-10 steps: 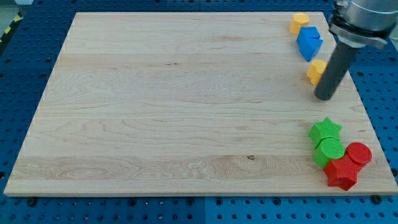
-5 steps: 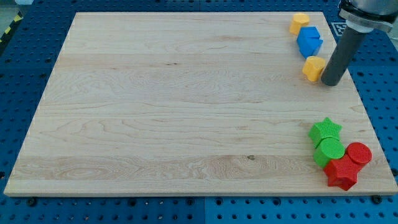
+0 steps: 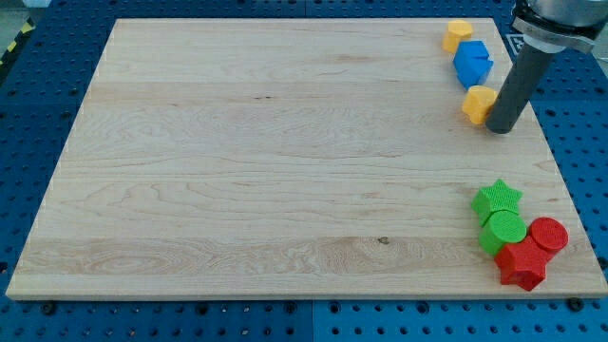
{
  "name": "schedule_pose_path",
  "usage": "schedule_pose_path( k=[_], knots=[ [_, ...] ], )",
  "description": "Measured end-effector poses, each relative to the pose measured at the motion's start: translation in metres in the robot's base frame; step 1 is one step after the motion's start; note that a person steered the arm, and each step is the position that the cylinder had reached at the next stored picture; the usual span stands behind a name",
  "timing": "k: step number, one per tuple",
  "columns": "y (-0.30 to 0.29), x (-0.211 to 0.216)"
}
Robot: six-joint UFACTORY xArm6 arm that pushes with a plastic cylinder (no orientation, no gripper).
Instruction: Push the yellow heart into the blue triangle
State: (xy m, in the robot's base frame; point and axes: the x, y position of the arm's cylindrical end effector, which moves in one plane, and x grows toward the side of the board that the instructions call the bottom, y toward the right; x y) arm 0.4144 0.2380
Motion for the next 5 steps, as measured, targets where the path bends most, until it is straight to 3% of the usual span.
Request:
schedule_pose_path(
  k=[5],
  knots=[
    [-0.020,-0.020]
  ],
)
